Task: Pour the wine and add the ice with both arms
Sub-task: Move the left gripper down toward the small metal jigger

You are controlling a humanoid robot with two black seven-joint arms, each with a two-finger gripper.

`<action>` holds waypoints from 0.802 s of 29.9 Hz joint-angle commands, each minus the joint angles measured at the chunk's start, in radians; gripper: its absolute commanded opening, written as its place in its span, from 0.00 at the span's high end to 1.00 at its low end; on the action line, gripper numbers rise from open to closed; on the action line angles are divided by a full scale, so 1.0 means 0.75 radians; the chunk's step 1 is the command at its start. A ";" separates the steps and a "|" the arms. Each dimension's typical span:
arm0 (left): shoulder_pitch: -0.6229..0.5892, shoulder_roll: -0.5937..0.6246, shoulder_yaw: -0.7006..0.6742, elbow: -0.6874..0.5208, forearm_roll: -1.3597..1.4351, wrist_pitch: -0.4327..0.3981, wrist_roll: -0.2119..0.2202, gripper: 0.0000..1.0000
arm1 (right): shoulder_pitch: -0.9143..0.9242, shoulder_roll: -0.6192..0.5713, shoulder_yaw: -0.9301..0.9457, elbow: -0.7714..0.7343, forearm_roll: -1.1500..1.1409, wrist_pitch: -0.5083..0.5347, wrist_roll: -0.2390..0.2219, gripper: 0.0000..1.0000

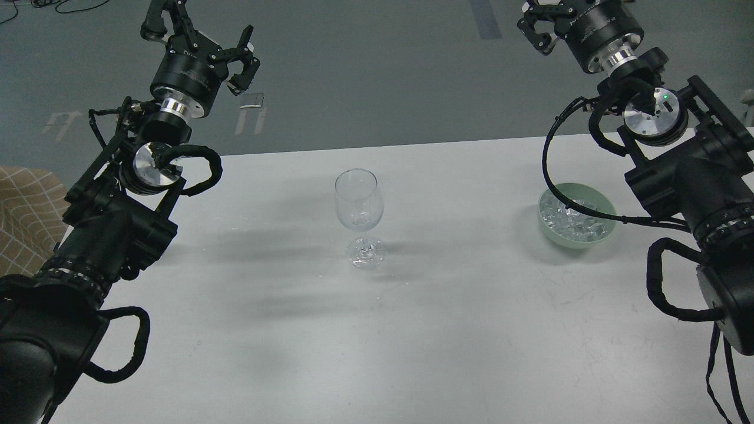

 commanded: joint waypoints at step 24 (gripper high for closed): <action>0.032 0.135 0.111 -0.050 0.018 -0.172 0.006 0.02 | -0.019 0.000 -0.001 0.016 0.001 0.000 0.005 0.00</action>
